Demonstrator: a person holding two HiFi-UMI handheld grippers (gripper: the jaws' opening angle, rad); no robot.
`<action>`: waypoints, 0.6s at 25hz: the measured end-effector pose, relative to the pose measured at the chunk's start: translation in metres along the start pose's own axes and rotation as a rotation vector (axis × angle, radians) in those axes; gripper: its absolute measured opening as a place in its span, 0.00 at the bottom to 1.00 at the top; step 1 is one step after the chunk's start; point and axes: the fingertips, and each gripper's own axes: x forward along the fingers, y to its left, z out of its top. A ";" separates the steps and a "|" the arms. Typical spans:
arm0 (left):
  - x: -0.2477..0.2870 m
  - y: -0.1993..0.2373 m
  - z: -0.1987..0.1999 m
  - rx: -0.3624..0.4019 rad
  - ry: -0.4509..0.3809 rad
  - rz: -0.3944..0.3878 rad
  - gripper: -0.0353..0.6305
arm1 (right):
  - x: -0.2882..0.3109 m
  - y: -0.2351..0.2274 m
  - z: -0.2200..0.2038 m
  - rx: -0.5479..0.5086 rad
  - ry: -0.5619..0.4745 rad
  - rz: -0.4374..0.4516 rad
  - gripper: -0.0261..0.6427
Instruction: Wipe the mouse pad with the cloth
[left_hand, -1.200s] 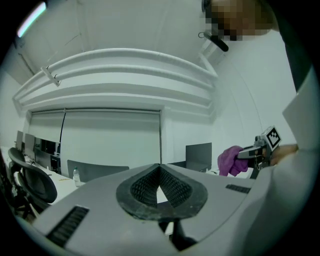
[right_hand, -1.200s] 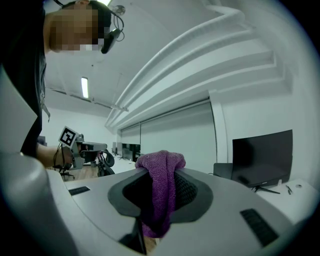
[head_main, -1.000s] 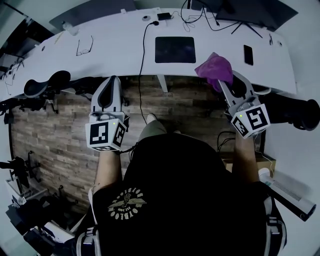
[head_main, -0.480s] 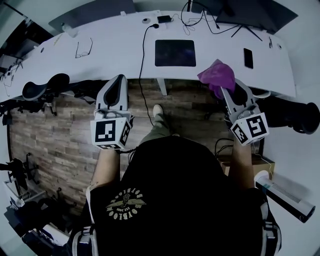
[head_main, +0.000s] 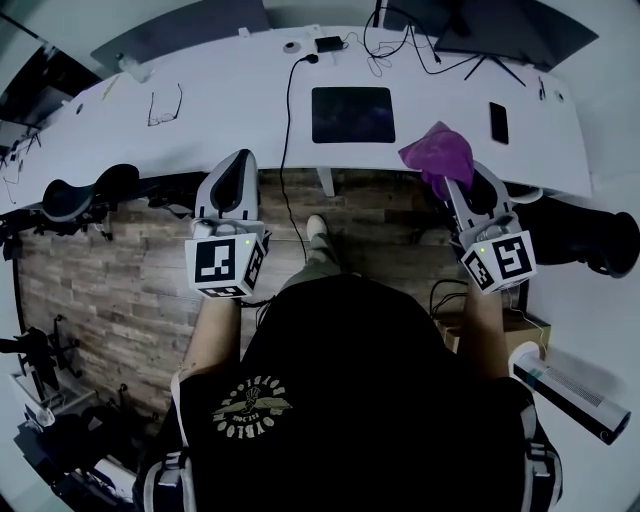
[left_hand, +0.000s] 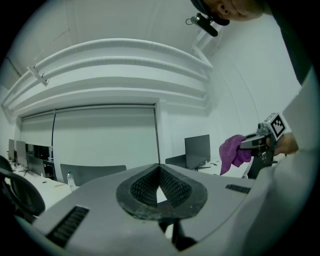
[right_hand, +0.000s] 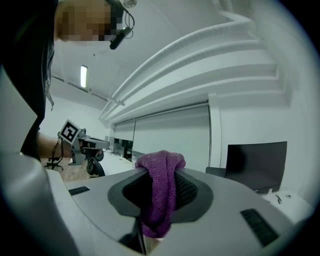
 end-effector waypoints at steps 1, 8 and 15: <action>0.005 0.002 0.000 0.001 0.000 -0.001 0.05 | 0.004 -0.002 0.001 -0.006 -0.003 -0.008 0.17; 0.043 0.013 -0.008 0.056 0.034 -0.045 0.05 | 0.047 -0.020 -0.001 0.012 -0.010 -0.036 0.18; 0.073 0.038 -0.022 0.065 0.077 -0.061 0.06 | 0.099 -0.025 -0.008 0.076 -0.031 0.040 0.18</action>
